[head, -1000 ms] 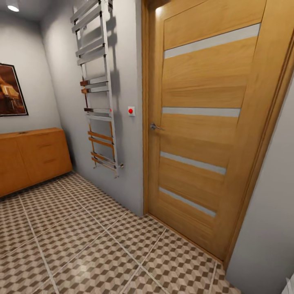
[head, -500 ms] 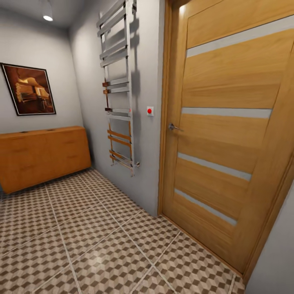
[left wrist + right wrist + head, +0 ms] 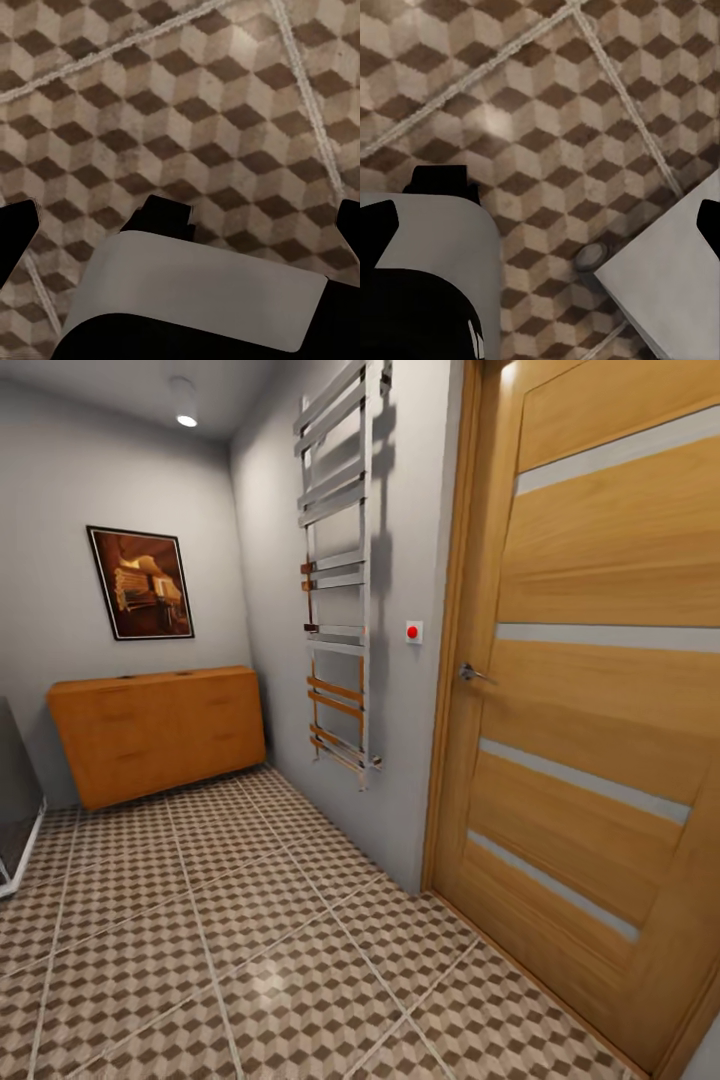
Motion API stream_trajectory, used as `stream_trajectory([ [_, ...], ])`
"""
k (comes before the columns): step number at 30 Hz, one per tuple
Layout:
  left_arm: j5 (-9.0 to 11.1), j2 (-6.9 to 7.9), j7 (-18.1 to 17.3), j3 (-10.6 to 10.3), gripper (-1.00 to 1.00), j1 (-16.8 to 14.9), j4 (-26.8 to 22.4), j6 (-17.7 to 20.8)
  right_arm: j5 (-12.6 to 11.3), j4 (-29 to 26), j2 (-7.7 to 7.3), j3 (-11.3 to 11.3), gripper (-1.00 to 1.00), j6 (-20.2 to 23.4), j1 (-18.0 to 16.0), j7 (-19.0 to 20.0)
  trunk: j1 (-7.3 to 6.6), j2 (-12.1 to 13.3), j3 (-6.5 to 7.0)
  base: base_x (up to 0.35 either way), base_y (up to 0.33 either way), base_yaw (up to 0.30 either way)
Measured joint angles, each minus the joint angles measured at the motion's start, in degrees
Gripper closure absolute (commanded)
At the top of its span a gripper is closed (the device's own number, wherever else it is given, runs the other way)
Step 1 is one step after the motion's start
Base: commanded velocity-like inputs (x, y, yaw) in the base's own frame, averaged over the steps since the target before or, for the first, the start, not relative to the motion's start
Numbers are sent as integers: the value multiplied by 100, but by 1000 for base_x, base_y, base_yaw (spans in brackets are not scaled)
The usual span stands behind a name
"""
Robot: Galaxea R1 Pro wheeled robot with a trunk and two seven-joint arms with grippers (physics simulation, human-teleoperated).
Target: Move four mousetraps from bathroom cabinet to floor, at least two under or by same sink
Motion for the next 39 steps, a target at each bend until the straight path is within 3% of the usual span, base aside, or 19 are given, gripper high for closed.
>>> stream_trajectory([
  [39,7,17,2,10,-100,0,0,2,-14,0,-6,0,-100,-14,0,0,0,0,0,0,0,274],
])
